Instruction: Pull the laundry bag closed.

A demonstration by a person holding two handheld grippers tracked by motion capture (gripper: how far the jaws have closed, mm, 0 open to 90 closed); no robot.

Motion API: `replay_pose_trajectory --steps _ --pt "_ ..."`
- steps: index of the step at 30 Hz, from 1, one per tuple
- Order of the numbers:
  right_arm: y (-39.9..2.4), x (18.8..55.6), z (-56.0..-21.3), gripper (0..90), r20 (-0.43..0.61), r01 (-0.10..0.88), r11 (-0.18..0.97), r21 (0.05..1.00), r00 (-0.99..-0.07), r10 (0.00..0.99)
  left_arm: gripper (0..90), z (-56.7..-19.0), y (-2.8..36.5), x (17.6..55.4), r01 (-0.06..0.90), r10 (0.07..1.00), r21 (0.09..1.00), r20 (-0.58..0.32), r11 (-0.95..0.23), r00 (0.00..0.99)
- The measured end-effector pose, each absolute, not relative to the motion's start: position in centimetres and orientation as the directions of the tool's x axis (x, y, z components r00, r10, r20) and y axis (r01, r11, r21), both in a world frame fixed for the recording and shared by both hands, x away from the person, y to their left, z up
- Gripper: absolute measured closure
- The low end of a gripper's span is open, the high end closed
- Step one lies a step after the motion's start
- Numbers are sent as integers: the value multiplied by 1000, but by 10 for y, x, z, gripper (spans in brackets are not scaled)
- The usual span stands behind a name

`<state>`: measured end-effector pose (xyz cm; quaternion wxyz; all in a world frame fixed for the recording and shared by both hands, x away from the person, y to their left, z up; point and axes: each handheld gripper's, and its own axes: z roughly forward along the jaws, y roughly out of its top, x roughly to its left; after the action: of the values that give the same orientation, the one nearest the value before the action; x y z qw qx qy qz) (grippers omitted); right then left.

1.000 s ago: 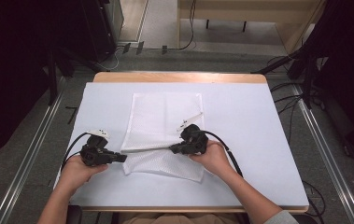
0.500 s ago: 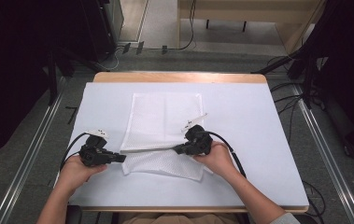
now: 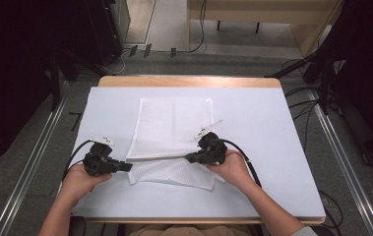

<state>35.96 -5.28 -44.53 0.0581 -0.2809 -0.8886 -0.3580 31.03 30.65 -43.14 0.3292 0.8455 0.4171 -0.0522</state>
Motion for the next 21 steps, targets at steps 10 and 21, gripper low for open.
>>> replay_pose_trajectory --steps 10,21 --pt "-60 358 -445 879 300 548 583 599 -830 471 884 -432 308 310 739 672 511 -360 -439 648" --pt "-73 359 -446 879 297 558 580 594 -822 486 884 -432 307 310 739 672 508 -358 -442 648"
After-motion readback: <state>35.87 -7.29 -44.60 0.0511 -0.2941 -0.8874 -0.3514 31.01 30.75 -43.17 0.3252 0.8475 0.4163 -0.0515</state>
